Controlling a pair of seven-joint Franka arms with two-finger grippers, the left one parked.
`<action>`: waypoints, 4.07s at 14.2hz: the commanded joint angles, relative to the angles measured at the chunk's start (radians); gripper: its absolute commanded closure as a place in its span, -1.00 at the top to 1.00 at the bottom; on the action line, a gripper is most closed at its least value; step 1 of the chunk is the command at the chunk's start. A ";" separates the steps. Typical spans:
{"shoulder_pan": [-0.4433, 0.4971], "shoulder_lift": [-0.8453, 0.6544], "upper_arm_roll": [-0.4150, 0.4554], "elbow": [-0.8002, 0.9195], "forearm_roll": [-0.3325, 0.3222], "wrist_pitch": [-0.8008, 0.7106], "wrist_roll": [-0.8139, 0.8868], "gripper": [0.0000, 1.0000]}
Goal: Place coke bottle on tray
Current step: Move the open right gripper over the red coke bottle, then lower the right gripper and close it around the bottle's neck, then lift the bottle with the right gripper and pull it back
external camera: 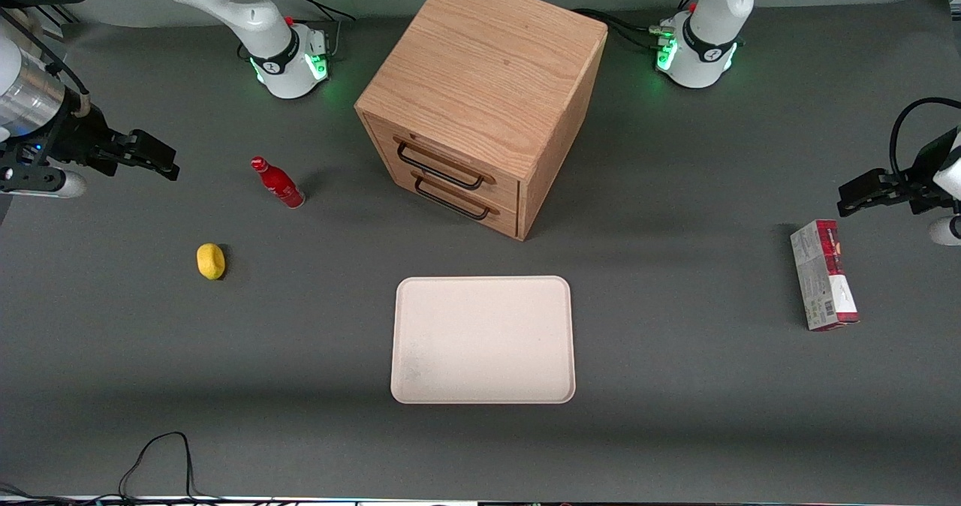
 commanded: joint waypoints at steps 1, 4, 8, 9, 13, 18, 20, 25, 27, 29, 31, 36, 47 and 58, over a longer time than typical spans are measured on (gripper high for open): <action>-0.014 0.014 0.006 0.040 0.032 -0.023 -0.027 1.00; -0.009 0.011 0.009 0.016 0.035 -0.028 -0.019 1.00; -0.003 -0.056 0.009 -0.197 0.035 0.024 -0.122 1.00; -0.001 -0.117 0.003 -0.298 0.035 0.086 -0.134 1.00; 0.017 -0.274 -0.004 -0.630 0.035 0.317 -0.153 1.00; 0.046 -0.389 -0.004 -0.937 0.032 0.541 -0.173 1.00; 0.058 -0.393 -0.004 -1.012 0.029 0.630 -0.173 1.00; 0.057 -0.376 0.002 -1.152 0.016 0.834 -0.222 1.00; 0.054 -0.356 -0.003 -1.179 0.007 0.898 -0.230 1.00; 0.049 -0.334 -0.006 -1.189 -0.022 0.928 -0.231 1.00; 0.048 -0.328 -0.008 -1.190 -0.030 0.928 -0.231 1.00; 0.046 -0.313 -0.020 -1.200 -0.051 0.923 -0.239 0.95; 0.049 -0.279 -0.080 -1.177 -0.114 0.865 -0.243 -1.00; 0.046 -0.167 -0.086 -0.779 -0.050 0.606 -0.150 -1.00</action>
